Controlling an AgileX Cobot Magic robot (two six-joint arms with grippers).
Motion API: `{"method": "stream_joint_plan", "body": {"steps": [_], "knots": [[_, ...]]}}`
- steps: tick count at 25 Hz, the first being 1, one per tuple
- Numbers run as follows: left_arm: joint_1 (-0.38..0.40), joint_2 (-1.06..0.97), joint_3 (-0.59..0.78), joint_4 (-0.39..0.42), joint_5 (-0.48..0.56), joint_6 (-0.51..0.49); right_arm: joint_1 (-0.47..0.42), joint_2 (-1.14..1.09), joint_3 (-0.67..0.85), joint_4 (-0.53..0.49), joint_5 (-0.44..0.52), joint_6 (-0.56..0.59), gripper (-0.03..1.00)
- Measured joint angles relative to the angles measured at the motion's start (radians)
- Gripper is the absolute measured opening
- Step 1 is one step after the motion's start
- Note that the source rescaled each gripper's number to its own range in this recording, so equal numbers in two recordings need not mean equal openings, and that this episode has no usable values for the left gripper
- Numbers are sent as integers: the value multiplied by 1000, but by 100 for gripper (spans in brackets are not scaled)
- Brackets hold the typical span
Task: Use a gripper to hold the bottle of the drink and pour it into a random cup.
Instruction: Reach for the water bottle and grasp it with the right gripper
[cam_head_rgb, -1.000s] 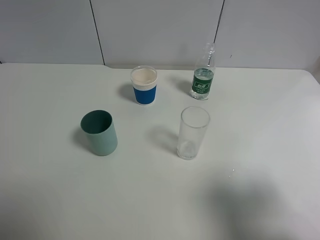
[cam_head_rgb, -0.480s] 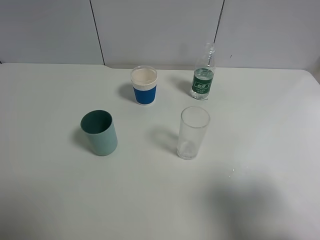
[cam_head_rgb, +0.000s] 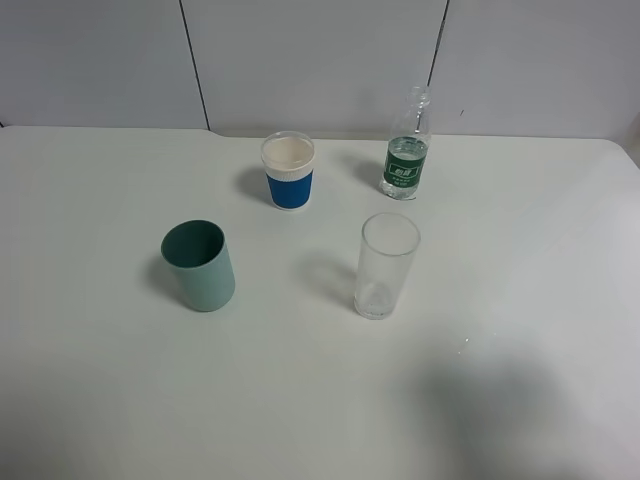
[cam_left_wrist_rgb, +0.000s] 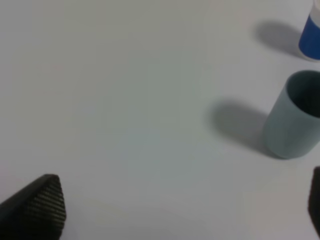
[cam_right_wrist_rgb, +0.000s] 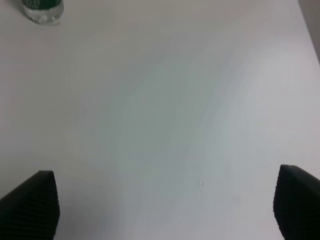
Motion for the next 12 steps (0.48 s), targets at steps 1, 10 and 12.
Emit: {"method": "stream_joint_plan", "body": {"steps": [1,10,12], "knots": [[0,0,0,0,0,0,0,16,0,0,0,0,77],[0,0,0,0,0,0,0,185,-14,0,-2,0,77],[0,0,0,0,0,0,0,218,-50,1,-31,0,77]]}}
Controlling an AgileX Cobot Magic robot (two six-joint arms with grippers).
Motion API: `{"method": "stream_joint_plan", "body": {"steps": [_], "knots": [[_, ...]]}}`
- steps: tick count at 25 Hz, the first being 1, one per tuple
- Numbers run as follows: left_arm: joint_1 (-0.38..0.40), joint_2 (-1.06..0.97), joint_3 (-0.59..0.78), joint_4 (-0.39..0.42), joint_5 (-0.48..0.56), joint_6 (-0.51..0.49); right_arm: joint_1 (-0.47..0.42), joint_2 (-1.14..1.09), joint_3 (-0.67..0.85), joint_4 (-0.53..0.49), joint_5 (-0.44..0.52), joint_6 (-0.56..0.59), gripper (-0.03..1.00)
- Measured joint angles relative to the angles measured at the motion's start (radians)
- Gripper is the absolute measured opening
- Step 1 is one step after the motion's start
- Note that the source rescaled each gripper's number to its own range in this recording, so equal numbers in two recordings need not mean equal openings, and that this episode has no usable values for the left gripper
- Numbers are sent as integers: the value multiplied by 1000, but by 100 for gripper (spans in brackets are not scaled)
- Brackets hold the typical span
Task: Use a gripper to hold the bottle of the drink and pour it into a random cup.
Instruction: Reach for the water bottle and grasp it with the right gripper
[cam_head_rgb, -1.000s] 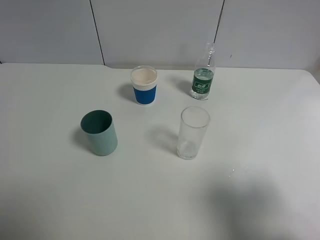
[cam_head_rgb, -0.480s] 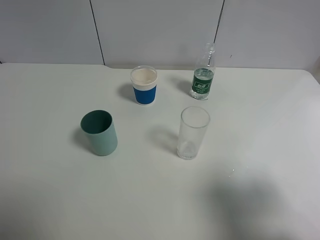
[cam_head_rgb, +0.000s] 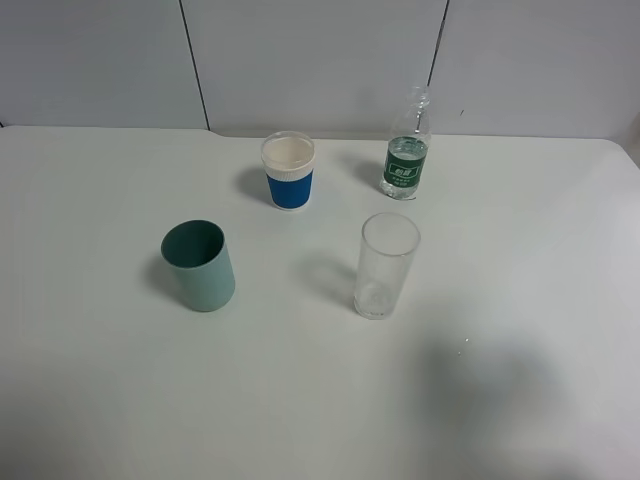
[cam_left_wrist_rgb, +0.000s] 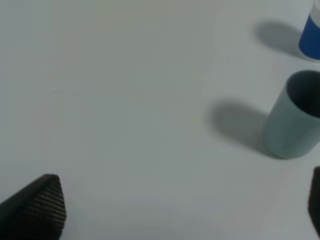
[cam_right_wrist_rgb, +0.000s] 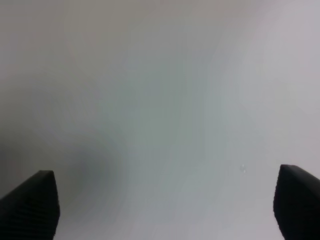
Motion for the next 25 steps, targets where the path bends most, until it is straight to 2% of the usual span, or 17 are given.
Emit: {"method": "stream_joint_plan", "body": {"steps": [10,19,25], "knots": [[0,0,0,0,0,0,0,242,-193,-3,-101,-41,77],[0,0,0,0,0,0,0,456,-205,10,-273,-77,77],[0,0,0,0,0,0,0,635,-205,66,-364,-100,77]]}}
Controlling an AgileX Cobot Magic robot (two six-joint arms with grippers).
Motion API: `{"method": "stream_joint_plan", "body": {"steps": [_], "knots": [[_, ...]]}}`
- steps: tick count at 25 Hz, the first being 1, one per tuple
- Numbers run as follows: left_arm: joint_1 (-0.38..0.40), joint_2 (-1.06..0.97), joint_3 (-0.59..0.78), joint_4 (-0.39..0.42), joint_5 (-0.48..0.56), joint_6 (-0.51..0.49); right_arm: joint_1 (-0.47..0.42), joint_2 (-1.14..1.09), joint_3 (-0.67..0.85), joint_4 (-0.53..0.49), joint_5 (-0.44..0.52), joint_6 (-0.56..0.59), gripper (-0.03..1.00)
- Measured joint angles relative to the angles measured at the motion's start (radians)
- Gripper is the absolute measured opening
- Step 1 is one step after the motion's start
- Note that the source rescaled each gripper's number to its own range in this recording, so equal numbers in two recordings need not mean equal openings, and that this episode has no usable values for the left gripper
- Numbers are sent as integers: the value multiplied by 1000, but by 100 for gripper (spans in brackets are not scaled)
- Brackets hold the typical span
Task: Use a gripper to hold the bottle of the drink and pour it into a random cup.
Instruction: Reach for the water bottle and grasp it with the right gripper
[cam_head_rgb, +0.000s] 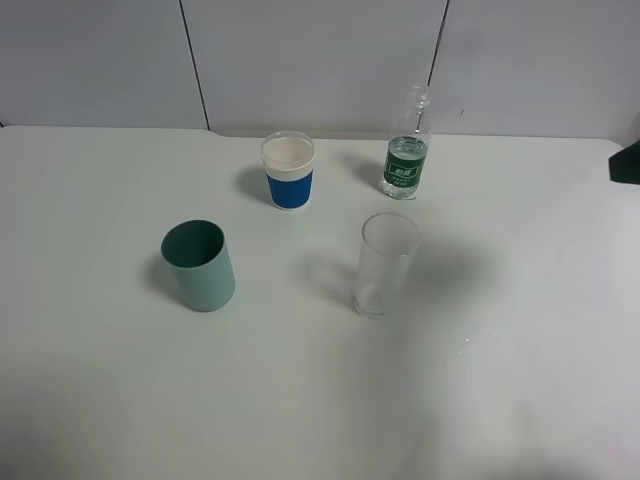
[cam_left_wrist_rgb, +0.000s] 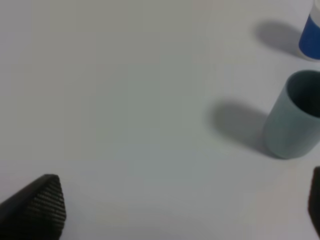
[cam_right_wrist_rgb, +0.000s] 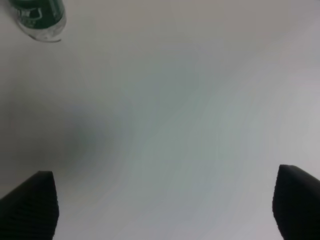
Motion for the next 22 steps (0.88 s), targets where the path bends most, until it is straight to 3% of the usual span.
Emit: {"method": "stream_joint_plan", "body": {"steps": [8,15,22], "knots": [[0,0,0,0,0,0,0,239,0,1,-112,-2,77],[0,0,0,0,0,0,0,411,0,-113,-248,5,77],[0,0,0,0,0,0,34,532,0,-255,-444,68,76]]}}
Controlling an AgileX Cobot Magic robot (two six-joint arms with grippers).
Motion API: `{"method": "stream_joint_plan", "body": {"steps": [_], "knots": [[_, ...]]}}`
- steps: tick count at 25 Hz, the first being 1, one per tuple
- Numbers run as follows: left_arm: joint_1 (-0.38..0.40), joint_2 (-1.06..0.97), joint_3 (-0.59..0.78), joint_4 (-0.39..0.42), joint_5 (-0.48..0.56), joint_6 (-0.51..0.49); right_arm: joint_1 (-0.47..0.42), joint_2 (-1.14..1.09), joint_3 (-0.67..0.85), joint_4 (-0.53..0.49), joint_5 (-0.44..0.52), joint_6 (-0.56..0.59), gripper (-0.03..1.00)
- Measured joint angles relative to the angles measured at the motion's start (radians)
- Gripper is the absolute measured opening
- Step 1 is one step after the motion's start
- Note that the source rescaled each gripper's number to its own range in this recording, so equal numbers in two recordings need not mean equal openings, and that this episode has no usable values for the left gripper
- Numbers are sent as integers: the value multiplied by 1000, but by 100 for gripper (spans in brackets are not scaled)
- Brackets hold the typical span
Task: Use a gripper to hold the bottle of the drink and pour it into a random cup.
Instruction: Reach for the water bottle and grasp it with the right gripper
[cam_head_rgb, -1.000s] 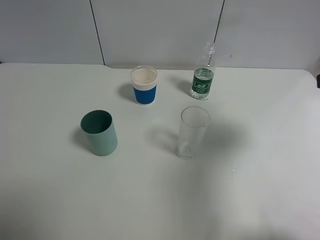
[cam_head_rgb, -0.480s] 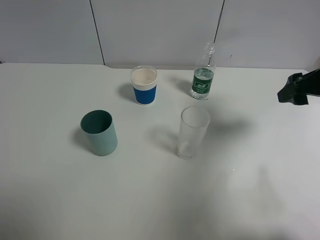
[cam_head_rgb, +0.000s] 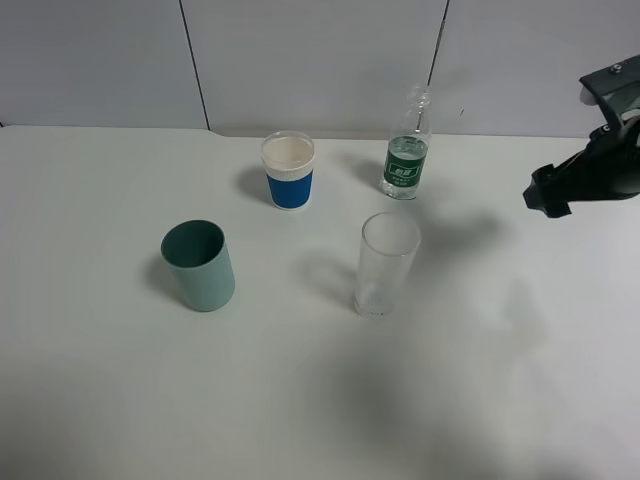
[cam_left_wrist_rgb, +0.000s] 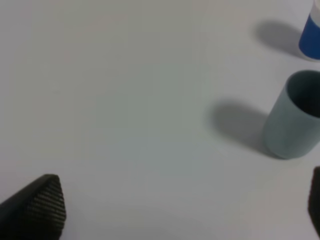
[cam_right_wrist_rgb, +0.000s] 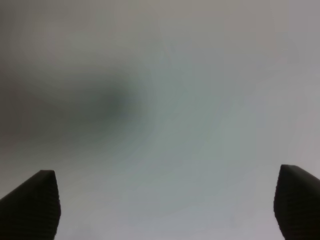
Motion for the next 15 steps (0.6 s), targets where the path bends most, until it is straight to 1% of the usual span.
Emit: {"method": "stream_joint_plan", "body": {"steps": [5,8,10,13,15], "knots": [[0,0,0,0,0,0,16,84,0,-132,-143,130,76],[0,0,0,0,0,0,16,145,0,-244,-232,254,76],[0,0,0,0,0,0,16,188,0,-337,-304,368,77],[0,0,0,0,0,0,16,242,-1,-514,-423,525,85],[0,0,0,0,0,0,16,271,-1,-612,-507,595,92]]}}
